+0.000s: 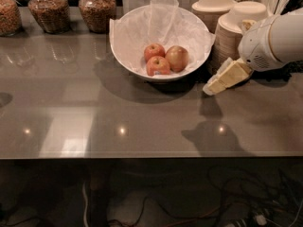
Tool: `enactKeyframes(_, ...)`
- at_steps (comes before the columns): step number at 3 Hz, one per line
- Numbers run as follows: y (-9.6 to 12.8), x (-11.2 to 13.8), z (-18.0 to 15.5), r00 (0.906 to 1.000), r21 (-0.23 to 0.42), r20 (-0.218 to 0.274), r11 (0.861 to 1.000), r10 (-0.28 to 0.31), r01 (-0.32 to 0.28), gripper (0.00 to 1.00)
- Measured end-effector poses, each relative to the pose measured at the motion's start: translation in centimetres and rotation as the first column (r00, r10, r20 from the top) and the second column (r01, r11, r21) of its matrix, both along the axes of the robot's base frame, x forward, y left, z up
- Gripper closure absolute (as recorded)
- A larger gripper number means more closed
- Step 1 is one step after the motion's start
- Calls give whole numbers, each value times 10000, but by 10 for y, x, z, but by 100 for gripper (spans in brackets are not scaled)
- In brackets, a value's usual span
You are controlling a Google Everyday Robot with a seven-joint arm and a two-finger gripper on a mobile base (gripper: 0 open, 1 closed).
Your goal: Pick apple from white bowl
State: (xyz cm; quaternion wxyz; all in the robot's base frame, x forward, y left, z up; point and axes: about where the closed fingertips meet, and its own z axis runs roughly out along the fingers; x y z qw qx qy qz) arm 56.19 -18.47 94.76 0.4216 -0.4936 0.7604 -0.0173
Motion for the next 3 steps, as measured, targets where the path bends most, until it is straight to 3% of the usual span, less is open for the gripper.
enactKeyframes(1,15,43,9,9962,242,768,9987,421,-441,0)
enactKeyframes(2,37,75,19,9881,339,1218,9946,935,-983,0)
enactKeyframes(3,63,101,23,9756,46,1426,9856,1668,-1691,0)
